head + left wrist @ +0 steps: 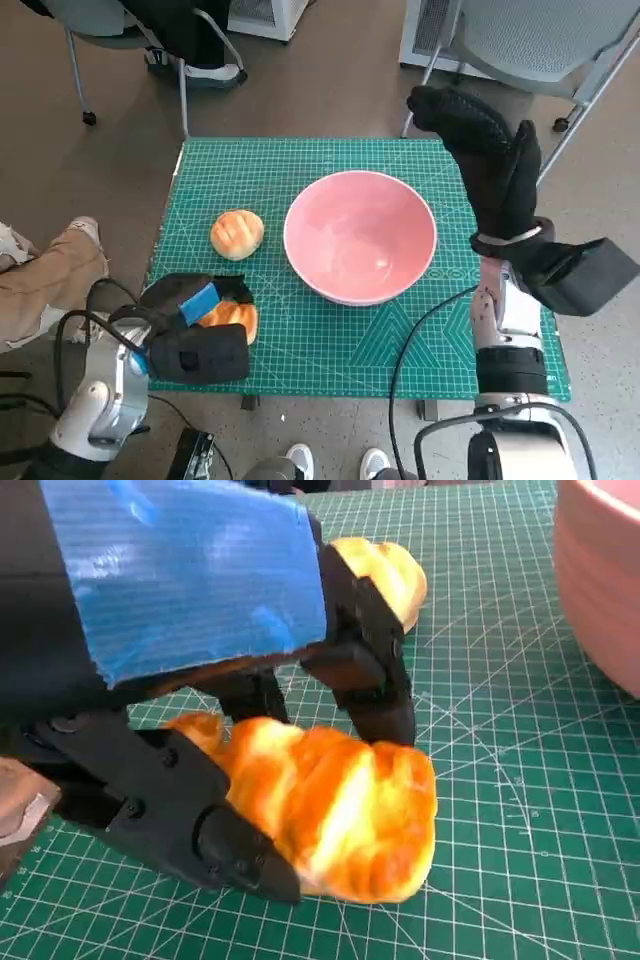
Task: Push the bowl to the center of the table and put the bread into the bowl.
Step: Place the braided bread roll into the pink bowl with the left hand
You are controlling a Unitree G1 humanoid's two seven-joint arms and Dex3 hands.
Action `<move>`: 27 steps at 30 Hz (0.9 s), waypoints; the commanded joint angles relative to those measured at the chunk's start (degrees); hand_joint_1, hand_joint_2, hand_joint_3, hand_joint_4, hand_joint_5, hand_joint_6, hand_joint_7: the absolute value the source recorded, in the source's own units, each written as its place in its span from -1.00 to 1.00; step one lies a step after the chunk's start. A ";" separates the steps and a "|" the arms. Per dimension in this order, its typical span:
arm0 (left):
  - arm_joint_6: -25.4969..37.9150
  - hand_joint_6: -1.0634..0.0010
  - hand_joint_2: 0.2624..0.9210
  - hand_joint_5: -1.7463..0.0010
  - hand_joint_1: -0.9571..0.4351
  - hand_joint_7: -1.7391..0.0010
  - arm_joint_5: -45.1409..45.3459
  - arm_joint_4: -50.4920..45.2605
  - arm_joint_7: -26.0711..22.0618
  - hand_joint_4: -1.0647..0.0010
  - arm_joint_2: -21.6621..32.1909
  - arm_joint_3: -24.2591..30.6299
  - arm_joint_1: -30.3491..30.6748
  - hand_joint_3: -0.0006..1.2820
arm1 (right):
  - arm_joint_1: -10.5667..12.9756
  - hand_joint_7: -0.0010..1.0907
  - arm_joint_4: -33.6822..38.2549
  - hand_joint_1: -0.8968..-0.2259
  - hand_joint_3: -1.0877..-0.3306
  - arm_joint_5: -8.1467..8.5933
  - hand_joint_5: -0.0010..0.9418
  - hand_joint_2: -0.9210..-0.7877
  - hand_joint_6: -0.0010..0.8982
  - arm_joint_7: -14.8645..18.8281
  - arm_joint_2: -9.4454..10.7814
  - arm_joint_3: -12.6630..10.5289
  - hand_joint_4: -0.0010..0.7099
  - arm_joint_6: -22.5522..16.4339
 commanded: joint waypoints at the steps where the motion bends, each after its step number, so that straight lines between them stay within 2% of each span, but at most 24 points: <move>1: -0.77 -0.33 0.91 -0.46 0.38 -0.07 -1.05 -1.82 -1.10 -0.37 0.50 1.06 0.42 -0.87 | 1.09 -0.17 1.01 -0.28 -0.22 -0.11 -1.00 -1.00 -0.85 0.15 0.05 -0.13 -0.47 0.07; 15: 1.17 -0.32 0.91 -0.27 0.38 -0.15 -4.40 -12.96 -6.26 -0.54 1.93 8.16 -5.60 -0.94 | 0.24 -0.14 2.07 -0.28 -0.22 -0.12 -1.00 -1.00 -0.87 0.09 0.09 -0.36 -0.47 -0.12; 27: 1.16 -0.33 0.89 -0.16 0.38 -0.21 -2.16 -16.15 -3.36 -0.62 0.06 10.18 -16.54 -0.96 | -0.21 -0.12 3.52 -0.28 -0.23 -0.27 -1.00 -1.00 -0.87 0.48 0.37 -0.22 -0.46 -0.99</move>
